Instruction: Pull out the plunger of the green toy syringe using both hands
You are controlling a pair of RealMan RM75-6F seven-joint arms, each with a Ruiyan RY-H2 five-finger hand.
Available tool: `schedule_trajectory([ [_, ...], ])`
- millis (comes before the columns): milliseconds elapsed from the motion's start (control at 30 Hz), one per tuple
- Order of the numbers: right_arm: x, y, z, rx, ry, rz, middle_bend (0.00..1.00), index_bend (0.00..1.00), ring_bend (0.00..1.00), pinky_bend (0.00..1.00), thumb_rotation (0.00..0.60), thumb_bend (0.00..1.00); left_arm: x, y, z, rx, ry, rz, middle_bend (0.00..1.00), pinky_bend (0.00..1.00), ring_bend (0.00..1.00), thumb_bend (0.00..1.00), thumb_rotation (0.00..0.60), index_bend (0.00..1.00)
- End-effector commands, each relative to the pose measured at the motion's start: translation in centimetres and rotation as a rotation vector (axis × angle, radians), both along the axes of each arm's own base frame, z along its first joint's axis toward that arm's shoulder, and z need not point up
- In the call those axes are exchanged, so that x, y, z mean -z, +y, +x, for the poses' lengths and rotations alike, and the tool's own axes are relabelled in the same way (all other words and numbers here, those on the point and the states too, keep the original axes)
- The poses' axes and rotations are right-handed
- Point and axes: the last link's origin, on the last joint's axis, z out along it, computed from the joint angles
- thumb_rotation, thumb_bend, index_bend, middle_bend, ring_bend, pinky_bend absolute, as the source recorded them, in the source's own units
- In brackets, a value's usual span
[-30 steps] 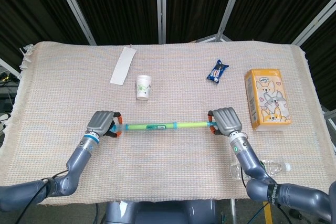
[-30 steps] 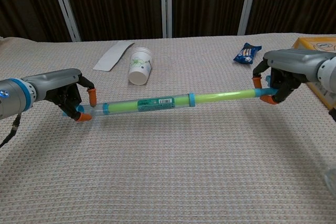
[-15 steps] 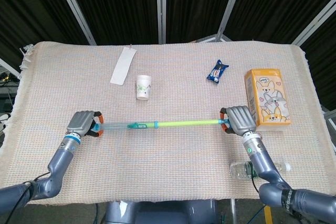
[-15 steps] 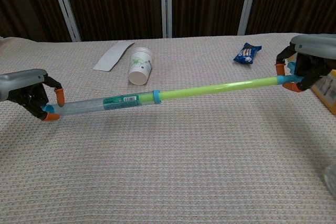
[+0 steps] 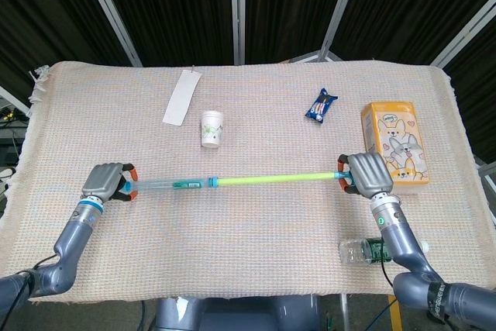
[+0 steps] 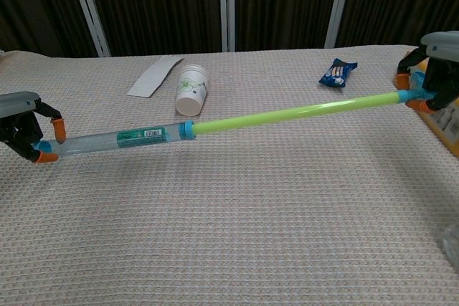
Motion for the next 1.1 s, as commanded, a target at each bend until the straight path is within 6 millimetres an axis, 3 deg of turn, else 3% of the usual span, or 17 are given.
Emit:
schedule_trajectory([
  [33, -0.1, 0.0, -0.1, 0.002, 0.000, -0.003, 1.00, 0.71, 1.00, 1.00, 0.600, 0.52, -0.1, 0.0, -0.2, -0.003, 0.003, 0.002, 0.95, 1.00, 0.86, 0.48, 0.600, 0.82],
  [200, -0.1, -0.1, -0.3, 0.009, -0.001, -0.004, 1.00, 0.70, 1.00, 1.00, 0.600, 0.52, -0.3, 0.1, -0.5, -0.010, 0.000, 0.009, 0.95, 1.00, 0.86, 0.48, 0.600, 0.82],
  [300, 0.0, -0.1, -0.4, 0.010, -0.003, -0.002, 1.00, 0.61, 1.00, 1.00, 0.600, 0.47, -0.2, 0.1, -0.5, -0.010, 0.001, 0.013, 0.95, 1.00, 0.86, 0.48, 0.600, 0.77],
  [333, 0.0, 0.0, -0.4, 0.010, -0.009, 0.000, 1.00, 0.54, 1.00, 1.00, 0.600, 0.42, -0.2, 0.1, -0.5, -0.008, 0.000, 0.014, 0.95, 1.00, 0.86, 0.48, 0.600, 0.75],
  [400, 0.1, 0.0, -0.5, 0.009, -0.014, 0.003, 1.00, 0.36, 1.00, 1.00, 0.600, 0.24, -0.2, 0.1, -0.4, -0.004, -0.002, 0.015, 0.95, 1.00, 0.86, 0.46, 0.600, 0.60],
  [433, 0.2, 0.0, -0.5, 0.008, -0.014, 0.006, 1.00, 0.23, 1.00, 1.00, 0.600, 0.12, -0.2, 0.1, -0.4, -0.002, -0.002, 0.014, 0.95, 1.00, 0.86, 0.43, 0.600, 0.51],
  [467, 0.2, 0.1, -0.5, 0.007, -0.014, 0.009, 1.00, 0.11, 1.00, 1.00, 0.600, 0.04, -0.2, 0.1, -0.4, 0.000, -0.004, 0.013, 0.94, 1.00, 0.86, 0.38, 0.600, 0.36],
  [500, 0.3, 0.2, -0.6, 0.007, -0.015, 0.015, 1.00, 0.06, 1.00, 1.00, 0.600, 0.01, -0.1, 0.0, -0.3, 0.001, -0.013, 0.012, 0.94, 1.00, 0.86, 0.31, 0.600, 0.22],
  [567, 0.3, 0.3, -0.7, 0.007, -0.014, 0.020, 1.00, 0.00, 1.00, 1.00, 0.600, 0.00, -0.2, -0.1, -0.3, 0.002, -0.021, 0.010, 0.92, 1.00, 0.86, 0.24, 0.600, 0.06],
  [633, 0.3, 0.5, -0.7, -0.003, -0.015, 0.017, 1.00, 0.00, 1.00, 1.00, 0.600, 0.00, -0.3, -0.2, -0.3, 0.009, -0.024, 0.011, 0.91, 1.00, 0.85, 0.21, 0.600, 0.01],
  [767, -0.2, 1.0, -0.6, -0.019, -0.036, -0.005, 0.98, 0.00, 1.00, 1.00, 0.600, 0.00, -1.3, -0.3, -0.2, 0.026, -0.045, 0.046, 0.82, 0.98, 0.78, 0.18, 0.600, 0.00],
  [833, -0.8, 1.5, -0.6, -0.031, -0.059, -0.028, 0.95, 0.00, 1.00, 1.00, 0.600, 0.00, -2.2, -0.5, 0.1, 0.045, -0.068, 0.084, 0.71, 0.90, 0.69, 0.16, 0.600, 0.00],
  [933, -2.0, 2.5, -0.8, -0.058, -0.102, -0.071, 0.82, 0.00, 0.90, 0.95, 0.600, 0.00, -3.7, -1.2, 0.5, 0.085, -0.109, 0.147, 0.42, 0.59, 0.43, 0.09, 0.600, 0.00],
  [1000, -2.9, 3.5, -1.1, -0.086, -0.134, -0.105, 0.66, 0.00, 0.75, 0.77, 0.600, 0.00, -4.7, -2.0, 0.7, 0.117, -0.131, 0.189, 0.15, 0.27, 0.17, 0.03, 0.600, 0.00],
  [1067, -3.5, 4.3, -1.5, -0.109, -0.157, -0.130, 0.40, 0.00, 0.47, 0.48, 0.600, 0.00, -5.4, -3.0, 0.7, 0.139, -0.146, 0.217, 0.02, 0.07, 0.03, 0.00, 0.600, 0.00],
  [1100, -4.0, 5.0, -2.0, -0.126, -0.167, -0.151, 0.30, 0.00, 0.36, 0.38, 0.600, 0.00, -5.9, -3.8, 0.8, 0.154, -0.155, 0.237, 0.00, 0.01, 0.00, 0.00, 0.600, 0.00],
])
